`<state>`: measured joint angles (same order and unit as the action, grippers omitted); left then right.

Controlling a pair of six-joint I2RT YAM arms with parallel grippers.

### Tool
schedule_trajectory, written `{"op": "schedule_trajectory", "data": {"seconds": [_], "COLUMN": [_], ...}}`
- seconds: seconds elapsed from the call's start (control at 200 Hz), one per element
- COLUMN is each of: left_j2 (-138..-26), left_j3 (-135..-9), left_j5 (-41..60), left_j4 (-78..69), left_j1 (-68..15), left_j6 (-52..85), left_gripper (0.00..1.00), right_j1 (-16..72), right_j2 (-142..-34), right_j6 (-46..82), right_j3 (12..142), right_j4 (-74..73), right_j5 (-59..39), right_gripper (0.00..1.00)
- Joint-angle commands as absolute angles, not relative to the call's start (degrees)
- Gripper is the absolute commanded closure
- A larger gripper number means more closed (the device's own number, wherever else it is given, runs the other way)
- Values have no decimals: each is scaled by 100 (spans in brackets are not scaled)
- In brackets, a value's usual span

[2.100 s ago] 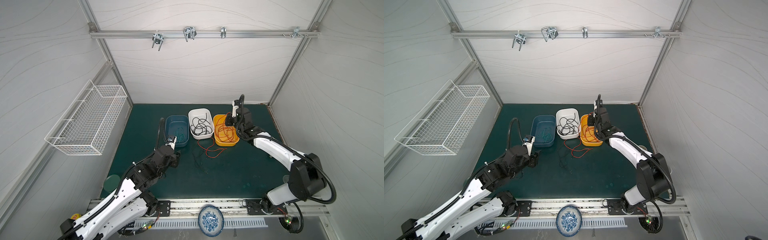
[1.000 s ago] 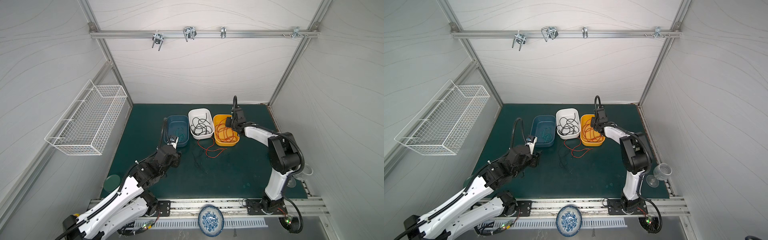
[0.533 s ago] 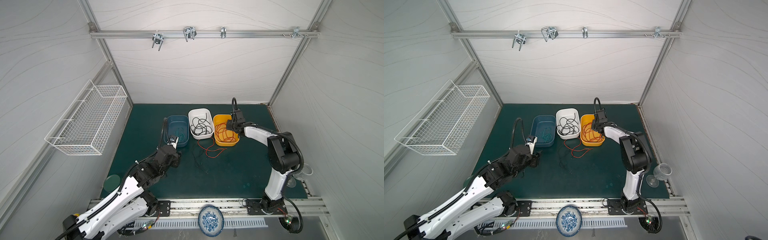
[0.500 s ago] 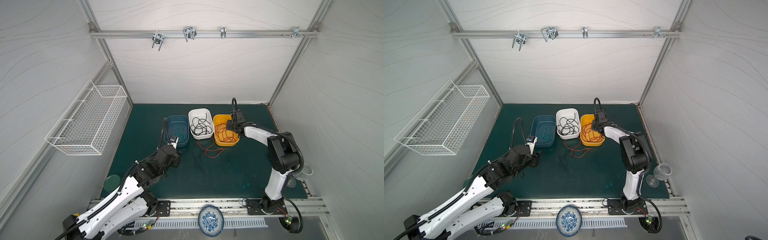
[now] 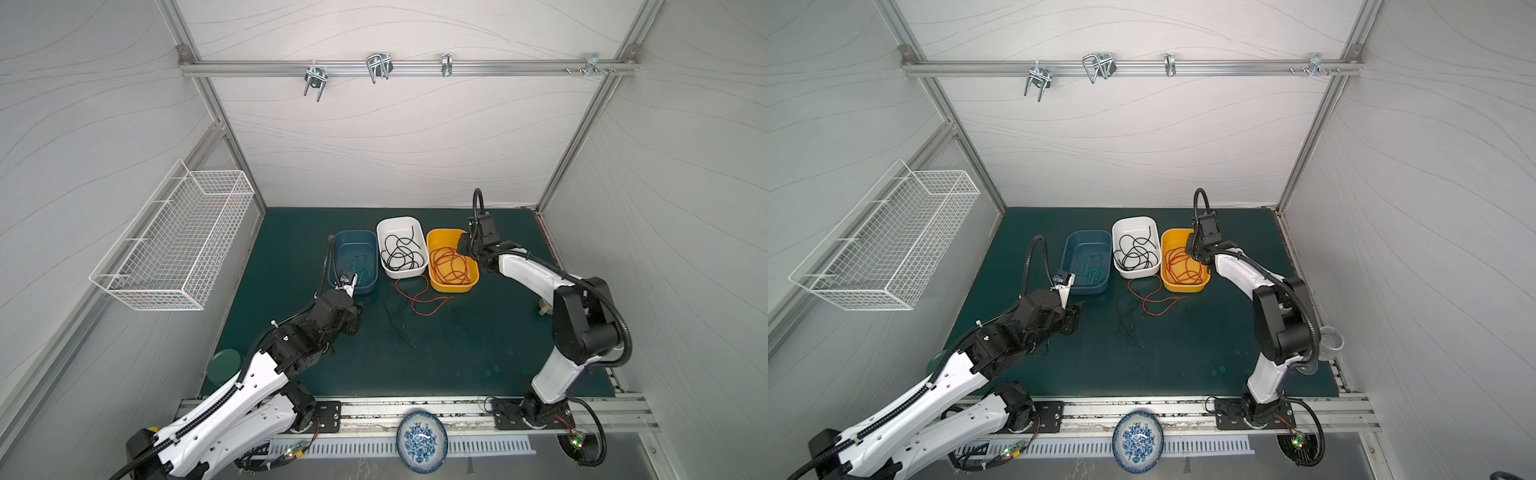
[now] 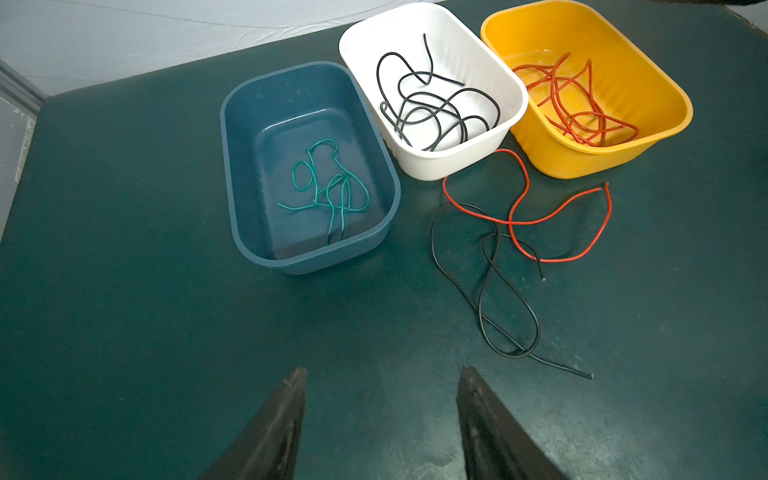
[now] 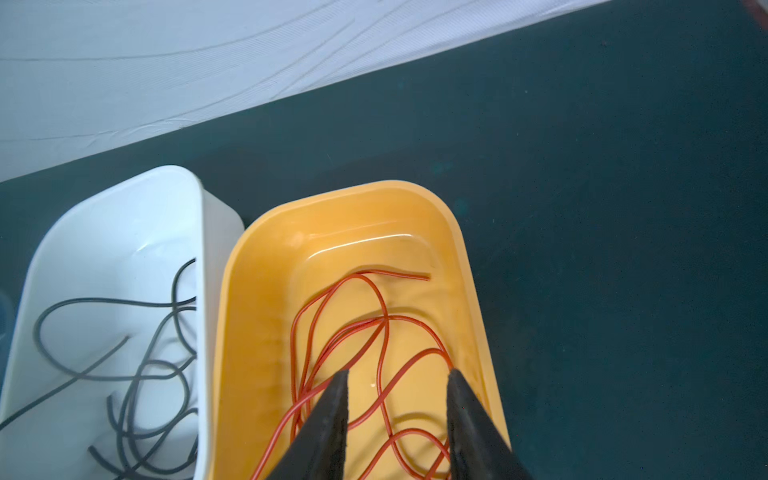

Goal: Untangle the cables
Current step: 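Move the right gripper down to the loose red wire beside the yellow bin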

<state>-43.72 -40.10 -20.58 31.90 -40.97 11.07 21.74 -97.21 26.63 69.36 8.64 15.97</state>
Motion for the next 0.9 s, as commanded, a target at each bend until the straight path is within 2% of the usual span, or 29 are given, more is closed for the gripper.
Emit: {"op": "schedule_trajectory", "data": {"seconds": [0.0, 0.3, 0.37, 0.39, 0.415, 0.43, 0.7, 0.895], "left_j2": [-4401, -4360, -4329, -4319, -4315, -4302, -4320, -4278], "left_j3": [-4038, -4053, -4036, -4043, -4034, -4034, -4042, -4028], "left_j5": [-2062, -2065, -2039, -2032, -2037, -2034, -2017, -2048], "left_j4": [2970, 3015, 3032, 3022, 3018, 3025, 3048, 3056], "left_j1": [-4080, -4086, -4086, -4085, -4082, -4084, -4086, -4085], "left_j6": [1065, 1072, 1064, 1063, 1057, 1059, 1066, 1063], "left_gripper": [40, 40, 40, 40, 40, 40, 40, 40], "right_j1": [2301, 3351, 3620, 3697, 3793, 3849, 4654, 4697], "right_j2": [-9232, -8176, -7884, -7818, -7730, -7698, -7501, -7901], "right_j6": [2813, 3016, 3210, 3273, 3365, 3425, 4663, 5328], "right_j3": [6661, 5697, 5346, 5226, 5106, 5034, 4228, 4200], "right_j4": [948, 993, 913, 888, 864, 852, 650, 802], "right_j5": [1395, 1174, 1184, 1176, 1185, 1189, 1353, 1470], "right_gripper": [53, 40, 28, 20, 5, 2, 1, 2]}}
